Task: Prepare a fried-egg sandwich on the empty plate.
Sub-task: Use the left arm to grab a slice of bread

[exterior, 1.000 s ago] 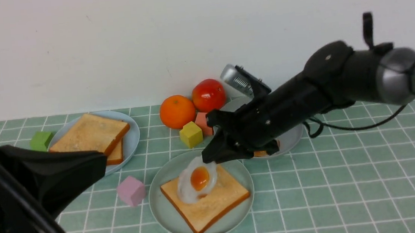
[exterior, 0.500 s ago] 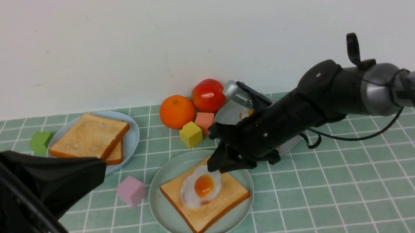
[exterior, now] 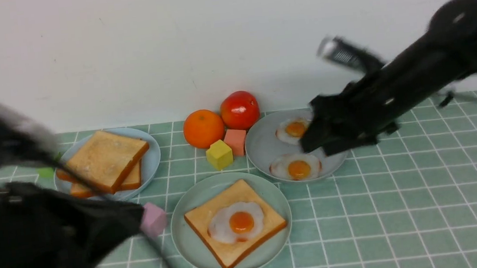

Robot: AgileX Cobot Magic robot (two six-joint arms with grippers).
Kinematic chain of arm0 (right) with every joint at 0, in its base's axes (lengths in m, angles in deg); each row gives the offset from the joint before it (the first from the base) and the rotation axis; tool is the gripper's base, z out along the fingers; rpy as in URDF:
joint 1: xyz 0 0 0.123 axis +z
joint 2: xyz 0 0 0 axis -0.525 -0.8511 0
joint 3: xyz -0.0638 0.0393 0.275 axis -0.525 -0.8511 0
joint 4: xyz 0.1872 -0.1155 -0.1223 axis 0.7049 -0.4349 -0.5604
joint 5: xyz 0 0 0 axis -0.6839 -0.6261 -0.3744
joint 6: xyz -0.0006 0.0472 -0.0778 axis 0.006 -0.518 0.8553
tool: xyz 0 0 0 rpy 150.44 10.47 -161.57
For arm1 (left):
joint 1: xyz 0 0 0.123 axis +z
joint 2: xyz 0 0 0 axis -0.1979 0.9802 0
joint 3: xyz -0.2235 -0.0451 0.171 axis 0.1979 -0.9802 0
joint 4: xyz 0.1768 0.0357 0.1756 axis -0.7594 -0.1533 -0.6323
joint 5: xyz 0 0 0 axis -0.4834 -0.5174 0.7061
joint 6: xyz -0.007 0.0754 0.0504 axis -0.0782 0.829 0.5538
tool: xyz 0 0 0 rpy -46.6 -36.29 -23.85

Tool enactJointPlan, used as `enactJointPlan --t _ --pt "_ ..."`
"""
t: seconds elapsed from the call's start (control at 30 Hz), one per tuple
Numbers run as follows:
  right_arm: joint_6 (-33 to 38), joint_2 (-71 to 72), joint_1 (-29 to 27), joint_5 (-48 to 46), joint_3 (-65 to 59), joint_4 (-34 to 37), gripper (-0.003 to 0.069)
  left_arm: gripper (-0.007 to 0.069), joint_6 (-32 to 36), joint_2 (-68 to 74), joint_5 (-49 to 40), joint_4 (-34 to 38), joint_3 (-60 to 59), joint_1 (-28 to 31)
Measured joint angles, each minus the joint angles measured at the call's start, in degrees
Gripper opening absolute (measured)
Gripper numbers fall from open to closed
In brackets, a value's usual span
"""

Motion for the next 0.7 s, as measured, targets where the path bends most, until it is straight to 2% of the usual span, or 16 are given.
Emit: enactJointPlan --t 0.03,0.07,0.13,0.17,0.23,0.27,0.43,0.47,0.6,0.7 --pt "-1.2 4.2 0.0 -2.6 0.0 -3.5 0.0251 -0.0002 -1.0 3.7 0.0 -0.5 0.6 0.0" --pt "-1.4 4.2 0.0 -3.0 0.0 -3.5 0.0240 -0.0002 -1.1 5.0 -0.1 -0.6 1.0 0.0" --pt "-4.7 11.6 1.3 -7.5 -0.2 -11.4 0.0124 -0.0002 -2.9 13.6 -0.8 -1.4 4.0 0.1" --pt "-5.5 12.2 1.5 -7.8 -0.2 -12.5 0.0106 -0.0002 -2.9 13.6 -0.9 -1.4 4.3 0.1" --pt "-9.7 19.3 3.7 -9.4 -2.0 -19.9 0.0019 -0.0012 -3.3 22.8 -2.9 -1.3 9.2 2.1" --pt "-10.8 20.9 4.3 -9.6 -2.7 -20.9 0.0001 -0.0013 -3.2 25.1 -3.4 -1.1 10.8 3.3" --pt "-15.0 33.1 8.3 -8.9 -9.3 -29.3 -0.0008 -0.0013 2.9 35.0 -4.1 3.2 18.6 13.5" --pt "-15.3 37.0 8.7 -8.3 -11.1 -29.8 -0.0006 -0.0013 4.7 37.4 -4.1 4.2 20.4 16.8" --pt "-15.9 43.5 9.0 -7.2 -14.4 -30.3 -0.0001 -0.0013 6.2 43.8 -3.4 5.4 25.2 24.0" --pt "-15.9 47.2 9.0 -6.8 -16.0 -30.4 0.0000 0.0015 7.0 50.1 -3.1 5.2 28.9 27.7"
